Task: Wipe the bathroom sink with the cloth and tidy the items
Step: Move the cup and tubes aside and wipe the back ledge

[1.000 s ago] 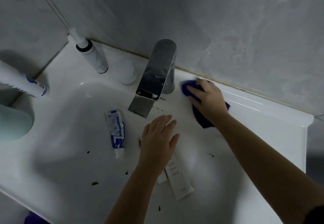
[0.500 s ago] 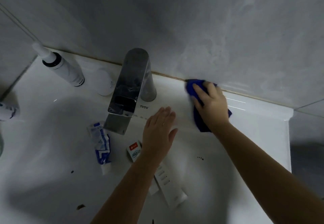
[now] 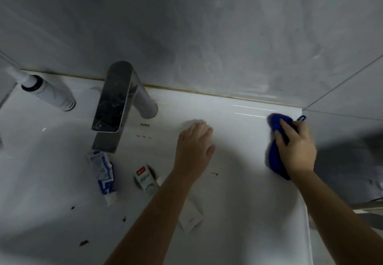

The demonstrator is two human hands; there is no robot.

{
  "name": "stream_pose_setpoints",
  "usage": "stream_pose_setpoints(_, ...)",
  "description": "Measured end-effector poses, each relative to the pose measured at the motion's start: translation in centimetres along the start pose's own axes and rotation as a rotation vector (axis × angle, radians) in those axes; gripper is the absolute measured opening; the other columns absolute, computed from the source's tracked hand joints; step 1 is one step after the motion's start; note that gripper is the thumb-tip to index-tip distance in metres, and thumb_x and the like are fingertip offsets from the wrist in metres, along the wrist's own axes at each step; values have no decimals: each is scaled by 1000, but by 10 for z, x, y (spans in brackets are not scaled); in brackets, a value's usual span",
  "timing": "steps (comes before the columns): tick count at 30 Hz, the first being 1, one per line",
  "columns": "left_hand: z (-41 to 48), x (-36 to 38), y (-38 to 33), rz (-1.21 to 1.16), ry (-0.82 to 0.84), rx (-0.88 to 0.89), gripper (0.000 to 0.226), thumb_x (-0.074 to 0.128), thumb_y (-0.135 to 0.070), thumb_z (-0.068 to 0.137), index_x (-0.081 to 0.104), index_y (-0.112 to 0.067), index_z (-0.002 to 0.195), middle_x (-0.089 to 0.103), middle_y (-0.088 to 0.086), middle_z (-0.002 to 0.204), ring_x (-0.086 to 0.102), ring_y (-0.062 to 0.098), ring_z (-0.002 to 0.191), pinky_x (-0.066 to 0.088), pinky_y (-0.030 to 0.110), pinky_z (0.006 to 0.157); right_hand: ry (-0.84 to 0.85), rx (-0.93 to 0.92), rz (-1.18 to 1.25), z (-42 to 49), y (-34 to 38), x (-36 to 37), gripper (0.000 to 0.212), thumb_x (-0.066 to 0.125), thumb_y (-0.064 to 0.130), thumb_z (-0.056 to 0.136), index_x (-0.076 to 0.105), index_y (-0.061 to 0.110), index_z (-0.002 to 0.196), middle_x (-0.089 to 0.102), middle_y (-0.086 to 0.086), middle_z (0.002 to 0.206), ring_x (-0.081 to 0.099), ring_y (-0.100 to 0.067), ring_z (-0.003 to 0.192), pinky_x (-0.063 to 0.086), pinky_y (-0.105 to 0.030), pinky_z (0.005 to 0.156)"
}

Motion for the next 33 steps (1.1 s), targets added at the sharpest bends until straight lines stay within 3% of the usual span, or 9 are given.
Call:
stream_pose_setpoints(4,-2,28,-31,-1,71,96,46,44,-36,79,63,-12,113,61,12,121,58,29,110,46,34,88,48,-237,16,-5,13,5,34,52,22,84,64,2,109,58,-24,106,56,-43,84,48,-43,70)
stream_pose_setpoints(9,-2,36,-26,13,7,103,45,46,-36,80,65,-13,114,62,12,121,59,28,111,48,38,89,-24,-202,-19,39,7,10,38,44,27,86,63,3,109,58,-24,105,54,-43,84,51,-46,68)
stream_pose_setpoints(14,-3,32,-29,6,33,81,49,46,-42,82,63,-12,116,61,13,122,57,30,113,47,41,90,65,-251,32,-47,-1,-12,33,62,21,79,66,7,108,61,-17,106,59,-36,82,52,-39,64)
stream_pose_setpoints(17,-1,30,-32,4,57,49,49,50,-42,81,64,-10,115,60,15,122,57,33,112,48,44,89,112,-335,50,-37,-4,-11,28,63,21,81,66,8,106,61,-16,102,59,-34,79,53,-39,62)
stream_pose_setpoints(20,0,27,-38,30,59,48,50,52,-42,78,64,-7,113,61,18,120,57,36,111,46,46,89,80,-201,20,14,2,4,35,49,29,83,65,8,106,59,-20,103,57,-39,81,51,-41,64)
stream_pose_setpoints(23,-11,17,-42,4,32,23,54,44,-44,81,64,-6,114,60,18,123,55,35,115,43,47,92,57,-39,70,2,6,3,34,54,22,81,63,6,110,57,-21,106,55,-41,85,51,-46,69)
stream_pose_setpoints(28,-71,6,-39,-69,-25,-38,47,43,-39,85,64,-5,109,62,15,117,58,32,108,47,44,88,163,-376,63,-89,-11,-31,31,56,30,82,67,10,103,62,-14,101,60,-34,76,50,-36,61)
stream_pose_setpoints(30,-100,7,-33,-84,-12,-57,48,42,-40,86,64,-5,110,62,15,116,59,32,107,46,43,89,119,-323,8,-73,-18,-33,33,53,31,82,67,10,102,62,-17,100,60,-37,74,51,-37,59)
stream_pose_setpoints(33,-137,6,-18,-80,9,-89,48,42,-41,86,63,-7,111,62,13,117,59,30,107,44,39,88,40,-12,-5,-55,-4,-20,33,60,23,80,65,6,108,57,-23,105,56,-44,79,48,-43,62)
Point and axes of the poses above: each hand's wrist, its own z-axis towards the middle knuckle, its own x-axis out of the palm, y = z × x, the point moved 4 cm from there along z, towards the middle knuckle
